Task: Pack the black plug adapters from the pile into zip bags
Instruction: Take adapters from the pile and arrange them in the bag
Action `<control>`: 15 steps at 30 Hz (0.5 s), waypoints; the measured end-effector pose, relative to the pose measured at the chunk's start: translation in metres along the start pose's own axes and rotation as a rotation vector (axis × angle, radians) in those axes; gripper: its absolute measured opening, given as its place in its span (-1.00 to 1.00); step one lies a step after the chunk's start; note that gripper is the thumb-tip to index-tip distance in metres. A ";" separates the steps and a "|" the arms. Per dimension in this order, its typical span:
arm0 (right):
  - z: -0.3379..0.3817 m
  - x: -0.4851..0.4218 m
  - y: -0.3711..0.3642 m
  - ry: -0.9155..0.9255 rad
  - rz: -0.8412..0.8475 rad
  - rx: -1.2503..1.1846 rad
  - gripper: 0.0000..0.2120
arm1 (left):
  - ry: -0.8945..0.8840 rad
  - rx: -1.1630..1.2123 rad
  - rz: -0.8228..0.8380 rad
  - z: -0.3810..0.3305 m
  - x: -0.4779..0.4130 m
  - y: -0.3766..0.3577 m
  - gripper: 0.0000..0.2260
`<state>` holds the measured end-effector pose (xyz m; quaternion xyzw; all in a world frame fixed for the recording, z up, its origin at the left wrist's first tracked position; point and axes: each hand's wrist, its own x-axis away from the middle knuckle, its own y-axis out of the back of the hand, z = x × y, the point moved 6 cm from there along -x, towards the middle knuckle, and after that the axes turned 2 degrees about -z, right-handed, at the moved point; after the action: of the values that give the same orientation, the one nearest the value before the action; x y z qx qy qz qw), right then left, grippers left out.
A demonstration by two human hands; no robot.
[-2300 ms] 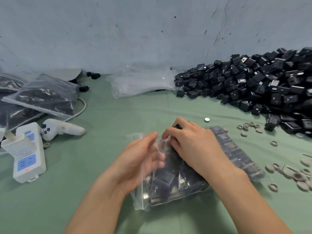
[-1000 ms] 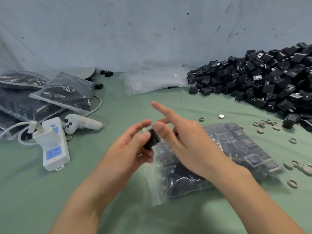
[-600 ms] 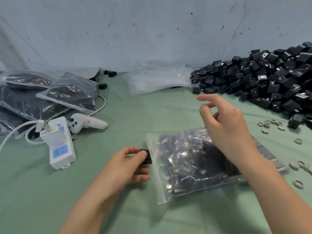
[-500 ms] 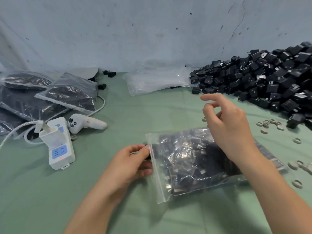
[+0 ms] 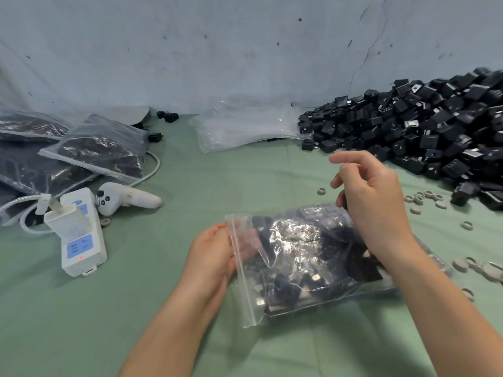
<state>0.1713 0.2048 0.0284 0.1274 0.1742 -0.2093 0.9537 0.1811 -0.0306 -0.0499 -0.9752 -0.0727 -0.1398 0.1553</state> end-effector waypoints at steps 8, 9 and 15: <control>-0.003 0.002 -0.001 -0.009 0.013 0.021 -0.76 | 0.235 0.247 0.265 0.004 0.009 -0.012 -0.59; -0.004 0.002 -0.001 -0.012 0.012 0.022 -0.76 | 0.223 0.276 0.288 0.003 0.010 -0.015 -0.62; -0.006 0.000 0.005 -0.064 -0.022 -0.004 -0.75 | 0.245 0.341 0.252 0.007 0.009 -0.030 -0.88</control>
<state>0.1715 0.2111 0.0238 0.1169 0.1455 -0.2233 0.9567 0.1861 0.0003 -0.0450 -0.9120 0.0466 -0.2222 0.3415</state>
